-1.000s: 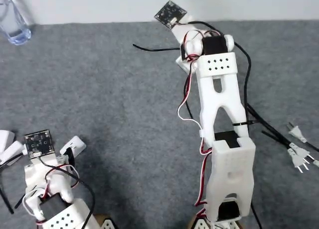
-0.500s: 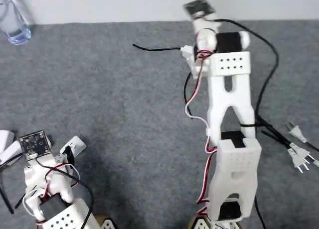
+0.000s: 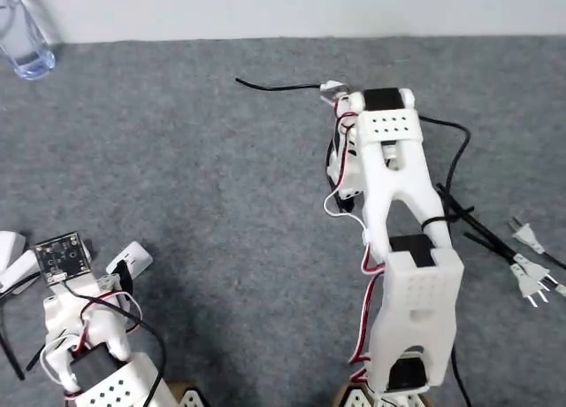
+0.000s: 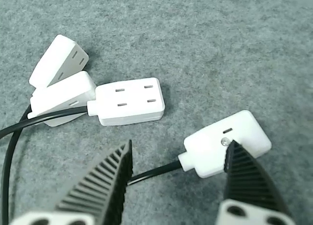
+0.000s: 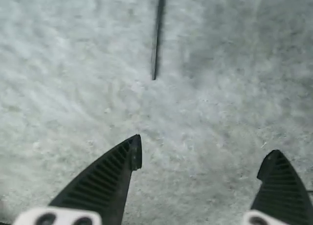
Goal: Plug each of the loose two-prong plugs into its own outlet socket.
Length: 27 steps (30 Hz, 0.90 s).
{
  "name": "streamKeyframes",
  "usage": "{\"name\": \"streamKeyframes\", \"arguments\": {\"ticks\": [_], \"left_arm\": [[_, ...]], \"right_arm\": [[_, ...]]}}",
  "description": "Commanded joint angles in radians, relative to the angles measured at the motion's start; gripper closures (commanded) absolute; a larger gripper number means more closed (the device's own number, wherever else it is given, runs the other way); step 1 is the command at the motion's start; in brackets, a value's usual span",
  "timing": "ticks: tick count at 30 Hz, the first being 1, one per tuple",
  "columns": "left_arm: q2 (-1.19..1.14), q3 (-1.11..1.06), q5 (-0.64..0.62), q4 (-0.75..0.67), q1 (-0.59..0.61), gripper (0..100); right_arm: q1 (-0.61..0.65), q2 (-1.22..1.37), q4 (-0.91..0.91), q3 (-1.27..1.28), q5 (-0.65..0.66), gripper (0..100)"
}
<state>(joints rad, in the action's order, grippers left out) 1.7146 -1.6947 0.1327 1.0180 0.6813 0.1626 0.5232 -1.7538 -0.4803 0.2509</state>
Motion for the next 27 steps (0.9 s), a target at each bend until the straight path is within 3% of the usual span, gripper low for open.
{"name": "streamKeyframes", "arguments": {"ticks": [1, 14, 27], "left_arm": [[0.008, 0.005, 0.037, 0.011, -0.009, 71], [0.009, 0.005, 0.044, 0.003, -0.008, 71], [0.009, 0.005, 0.038, 0.005, -0.009, 71]], "right_arm": [[0.024, -0.162, -0.042, 0.018, 0.018, 63.4], [0.079, -0.768, -0.041, 0.411, 0.017, 63.4], [-0.122, -1.11, 0.223, 0.882, -0.052, 63.4]]}}
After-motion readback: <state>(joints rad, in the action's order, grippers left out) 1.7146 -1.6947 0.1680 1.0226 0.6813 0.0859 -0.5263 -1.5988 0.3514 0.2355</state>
